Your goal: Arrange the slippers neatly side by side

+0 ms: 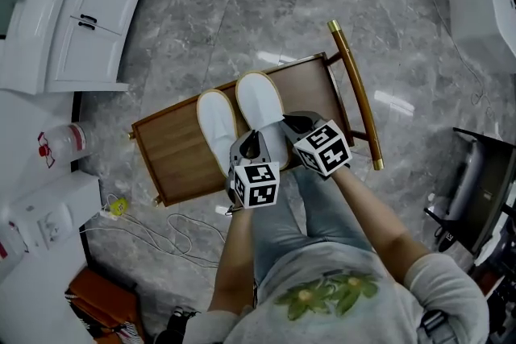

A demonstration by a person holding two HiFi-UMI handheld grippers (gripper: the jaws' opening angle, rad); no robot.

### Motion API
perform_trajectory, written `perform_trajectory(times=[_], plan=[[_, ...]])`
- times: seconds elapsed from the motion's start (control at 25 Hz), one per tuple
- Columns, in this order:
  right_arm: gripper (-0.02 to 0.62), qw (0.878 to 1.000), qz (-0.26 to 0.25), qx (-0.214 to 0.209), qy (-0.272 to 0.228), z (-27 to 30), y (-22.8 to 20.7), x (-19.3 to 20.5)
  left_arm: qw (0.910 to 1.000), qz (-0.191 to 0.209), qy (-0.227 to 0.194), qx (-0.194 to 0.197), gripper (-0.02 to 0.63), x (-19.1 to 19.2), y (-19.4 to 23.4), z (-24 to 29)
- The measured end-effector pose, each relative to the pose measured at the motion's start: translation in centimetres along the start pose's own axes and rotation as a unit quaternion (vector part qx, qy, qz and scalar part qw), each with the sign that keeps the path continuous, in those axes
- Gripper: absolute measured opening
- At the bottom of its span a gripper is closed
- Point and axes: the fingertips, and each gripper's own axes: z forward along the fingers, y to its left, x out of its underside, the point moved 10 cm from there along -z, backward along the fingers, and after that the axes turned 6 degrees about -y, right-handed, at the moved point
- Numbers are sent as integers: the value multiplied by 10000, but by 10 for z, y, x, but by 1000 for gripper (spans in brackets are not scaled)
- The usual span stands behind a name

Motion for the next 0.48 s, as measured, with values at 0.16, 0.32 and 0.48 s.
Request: perform_trajectory(times=[0.16,0.32,0.48], plan=[[20,9999,-87,-65,80,8,7,2,9999,-126,75,-55,23,9,7,-2],[20,9998,-104,-48,173,15,10,6,9997,-212,145,-48,25,15,12,0],[21,9996,-102,-17,249,22,10,9,9996,-180,221,-21,23,19,16,4]])
